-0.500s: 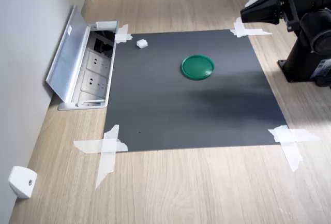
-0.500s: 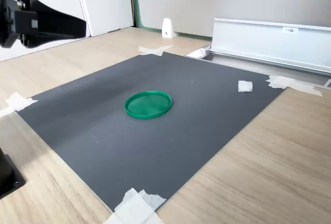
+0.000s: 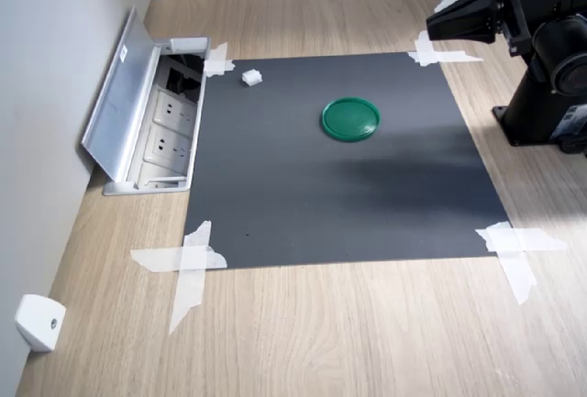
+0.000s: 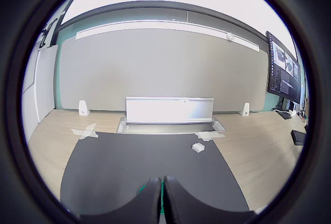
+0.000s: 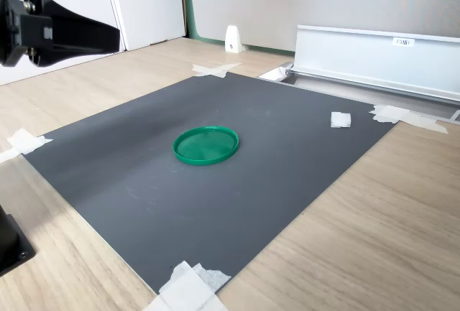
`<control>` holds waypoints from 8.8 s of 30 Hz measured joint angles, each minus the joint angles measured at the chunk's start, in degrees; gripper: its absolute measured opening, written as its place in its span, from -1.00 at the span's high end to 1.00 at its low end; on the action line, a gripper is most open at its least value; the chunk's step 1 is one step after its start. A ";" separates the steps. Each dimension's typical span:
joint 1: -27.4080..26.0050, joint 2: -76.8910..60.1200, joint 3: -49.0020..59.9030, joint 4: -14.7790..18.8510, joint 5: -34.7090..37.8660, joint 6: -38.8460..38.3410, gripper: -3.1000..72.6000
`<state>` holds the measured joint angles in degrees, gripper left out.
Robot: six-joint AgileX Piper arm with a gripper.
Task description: Grasp a white terminal and put it on the green lid.
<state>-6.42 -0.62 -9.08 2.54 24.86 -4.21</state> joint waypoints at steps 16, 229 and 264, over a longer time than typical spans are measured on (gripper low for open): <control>0.00 0.99 -2.62 0.98 2.22 0.00 0.94; 0.02 83.29 -36.65 -1.04 14.41 -42.06 -0.68; 0.02 11.92 -9.86 1.86 0.11 -0.92 0.93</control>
<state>-6.40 11.30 -18.93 4.40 24.97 -5.13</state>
